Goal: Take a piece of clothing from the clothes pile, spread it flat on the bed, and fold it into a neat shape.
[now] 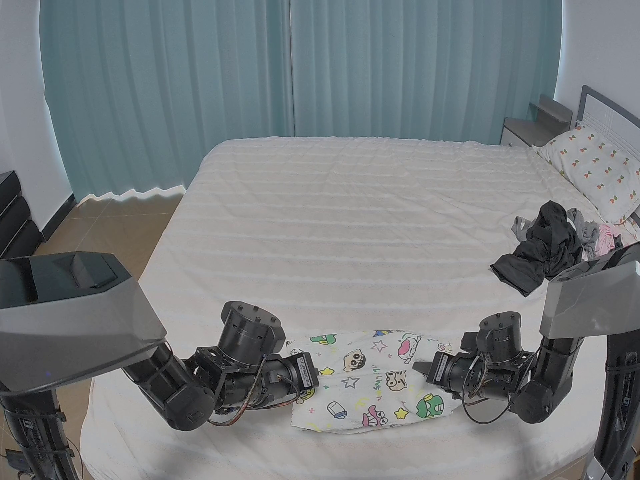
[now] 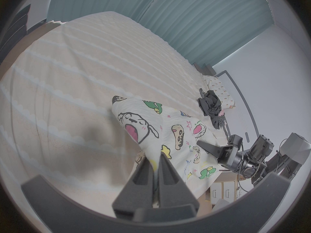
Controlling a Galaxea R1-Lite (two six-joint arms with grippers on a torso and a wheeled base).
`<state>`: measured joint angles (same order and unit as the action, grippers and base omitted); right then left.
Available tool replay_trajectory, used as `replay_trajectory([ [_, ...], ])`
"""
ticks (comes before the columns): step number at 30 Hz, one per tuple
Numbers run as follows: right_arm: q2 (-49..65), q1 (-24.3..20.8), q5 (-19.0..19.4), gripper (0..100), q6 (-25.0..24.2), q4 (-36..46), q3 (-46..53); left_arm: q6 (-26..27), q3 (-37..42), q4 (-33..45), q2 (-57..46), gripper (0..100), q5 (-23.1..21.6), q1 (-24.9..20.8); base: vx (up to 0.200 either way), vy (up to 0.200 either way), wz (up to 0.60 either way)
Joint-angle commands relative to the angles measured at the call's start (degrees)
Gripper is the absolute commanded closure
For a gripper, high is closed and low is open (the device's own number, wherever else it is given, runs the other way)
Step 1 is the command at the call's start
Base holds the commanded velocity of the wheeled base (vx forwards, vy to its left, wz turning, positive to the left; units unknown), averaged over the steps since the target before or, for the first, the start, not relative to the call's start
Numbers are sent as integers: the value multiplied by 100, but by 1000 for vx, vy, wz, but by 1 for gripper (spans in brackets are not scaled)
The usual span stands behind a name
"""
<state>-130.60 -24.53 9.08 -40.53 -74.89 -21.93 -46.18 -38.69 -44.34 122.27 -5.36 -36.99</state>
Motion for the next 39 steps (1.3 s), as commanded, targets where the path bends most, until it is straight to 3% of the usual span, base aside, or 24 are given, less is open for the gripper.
replay_trajectory([
  [1, 166, 1, -3, 100, -7, 0, 84, -14, 11, -5, -89, 100, 0, -72, 0, 0, 0],
  [8, 184, 1, 6, 100, -7, 0, 163, -49, 11, -5, -107, 100, 0, -116, 0, 0, 0],
  [35, 210, 27, -3, 100, -7, -70, 374, -172, 37, -5, -186, 100, 0, -292, 0, -200, 0],
  [39, 210, 18, -12, 100, -7, -167, 418, -199, 37, -5, -151, 100, 0, -300, 0, 0, 0],
])
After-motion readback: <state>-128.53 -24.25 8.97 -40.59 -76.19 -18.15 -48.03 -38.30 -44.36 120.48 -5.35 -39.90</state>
